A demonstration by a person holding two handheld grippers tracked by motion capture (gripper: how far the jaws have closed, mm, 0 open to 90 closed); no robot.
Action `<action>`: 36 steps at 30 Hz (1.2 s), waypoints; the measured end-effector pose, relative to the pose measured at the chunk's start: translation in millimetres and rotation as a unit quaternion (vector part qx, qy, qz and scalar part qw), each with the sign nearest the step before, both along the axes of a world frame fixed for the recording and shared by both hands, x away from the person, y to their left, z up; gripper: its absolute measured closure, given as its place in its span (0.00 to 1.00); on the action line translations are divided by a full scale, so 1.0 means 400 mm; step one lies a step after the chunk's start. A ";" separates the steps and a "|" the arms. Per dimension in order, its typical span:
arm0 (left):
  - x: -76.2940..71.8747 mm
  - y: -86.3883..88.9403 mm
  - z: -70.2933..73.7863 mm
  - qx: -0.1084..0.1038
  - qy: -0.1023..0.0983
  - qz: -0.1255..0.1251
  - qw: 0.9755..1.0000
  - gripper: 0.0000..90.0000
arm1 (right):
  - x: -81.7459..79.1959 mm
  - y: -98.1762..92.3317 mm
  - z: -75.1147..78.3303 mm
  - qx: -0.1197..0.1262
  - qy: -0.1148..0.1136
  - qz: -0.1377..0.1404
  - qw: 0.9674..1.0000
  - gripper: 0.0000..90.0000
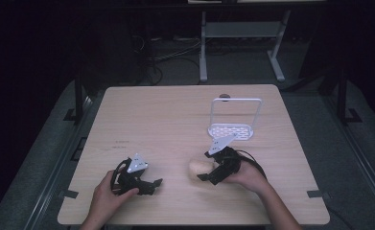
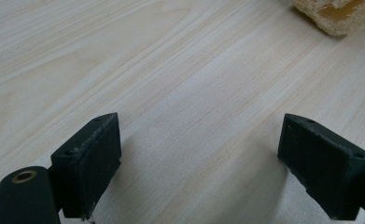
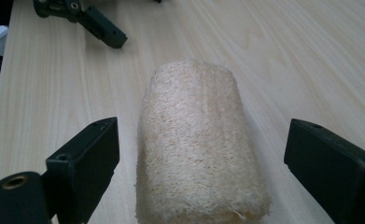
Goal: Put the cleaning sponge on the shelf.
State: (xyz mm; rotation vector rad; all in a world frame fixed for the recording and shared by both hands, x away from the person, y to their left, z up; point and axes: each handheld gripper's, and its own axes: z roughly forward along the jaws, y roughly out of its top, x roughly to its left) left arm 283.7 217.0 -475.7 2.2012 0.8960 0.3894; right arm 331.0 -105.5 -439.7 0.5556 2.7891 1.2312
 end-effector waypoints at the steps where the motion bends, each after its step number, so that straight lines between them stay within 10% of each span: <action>1: 0.000 0.000 0.000 0.000 0.000 0.000 1.000 0.14 | 0.000 0.002 -0.002 -0.002 0.002 0.000 1.000 0.11; 36: 0.000 0.000 0.000 -0.001 0.001 0.000 1.000 0.14 | 0.010 0.025 -0.052 -0.052 0.011 0.014 0.998 0.20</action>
